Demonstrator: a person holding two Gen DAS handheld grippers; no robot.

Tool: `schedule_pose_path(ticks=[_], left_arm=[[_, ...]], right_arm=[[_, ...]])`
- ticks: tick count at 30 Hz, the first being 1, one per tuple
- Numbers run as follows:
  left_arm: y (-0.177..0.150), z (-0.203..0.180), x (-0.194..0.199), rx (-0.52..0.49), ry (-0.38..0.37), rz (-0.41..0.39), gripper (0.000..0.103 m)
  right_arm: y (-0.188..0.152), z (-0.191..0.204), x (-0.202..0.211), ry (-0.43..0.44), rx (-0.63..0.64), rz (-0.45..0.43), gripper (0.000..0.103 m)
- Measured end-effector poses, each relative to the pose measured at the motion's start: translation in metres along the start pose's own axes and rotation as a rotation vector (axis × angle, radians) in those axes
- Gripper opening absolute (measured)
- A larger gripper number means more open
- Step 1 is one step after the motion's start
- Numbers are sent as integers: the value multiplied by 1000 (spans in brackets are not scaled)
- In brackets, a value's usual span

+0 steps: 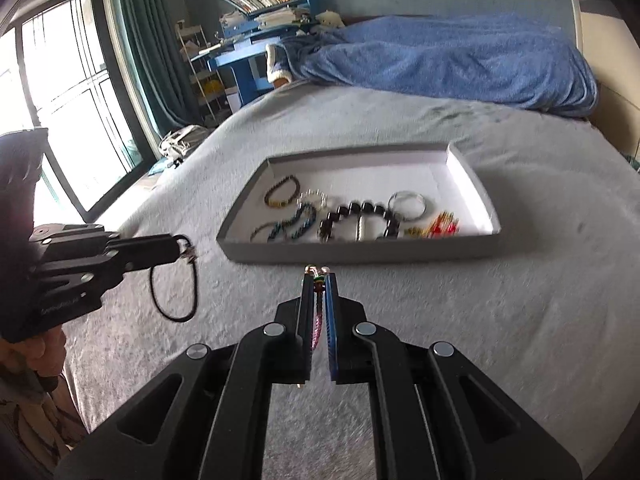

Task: Organize jewelry
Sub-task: 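Carry both cord bracelets into the grey box and open both tools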

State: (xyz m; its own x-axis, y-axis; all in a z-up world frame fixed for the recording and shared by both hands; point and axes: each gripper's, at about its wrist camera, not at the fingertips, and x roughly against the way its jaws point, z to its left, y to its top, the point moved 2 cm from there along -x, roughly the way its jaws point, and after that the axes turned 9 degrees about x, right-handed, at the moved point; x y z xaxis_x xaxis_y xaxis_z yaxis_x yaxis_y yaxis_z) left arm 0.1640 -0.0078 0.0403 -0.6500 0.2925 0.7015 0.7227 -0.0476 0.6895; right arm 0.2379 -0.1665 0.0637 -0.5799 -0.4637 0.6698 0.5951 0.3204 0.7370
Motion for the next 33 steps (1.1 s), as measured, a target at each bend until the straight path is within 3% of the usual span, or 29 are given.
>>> schedule_pose_path(ticks=[14, 26, 33], left_arm=[[75, 16, -41, 43, 55, -32, 4], [99, 32, -95, 85, 80, -8, 4], [95, 48, -136, 121, 116, 36, 4]], right_arm=[[83, -41, 7, -58, 21, -105, 5], [123, -71, -65, -56, -15, -72, 5], [117, -93, -108, -67, -83, -9, 5]])
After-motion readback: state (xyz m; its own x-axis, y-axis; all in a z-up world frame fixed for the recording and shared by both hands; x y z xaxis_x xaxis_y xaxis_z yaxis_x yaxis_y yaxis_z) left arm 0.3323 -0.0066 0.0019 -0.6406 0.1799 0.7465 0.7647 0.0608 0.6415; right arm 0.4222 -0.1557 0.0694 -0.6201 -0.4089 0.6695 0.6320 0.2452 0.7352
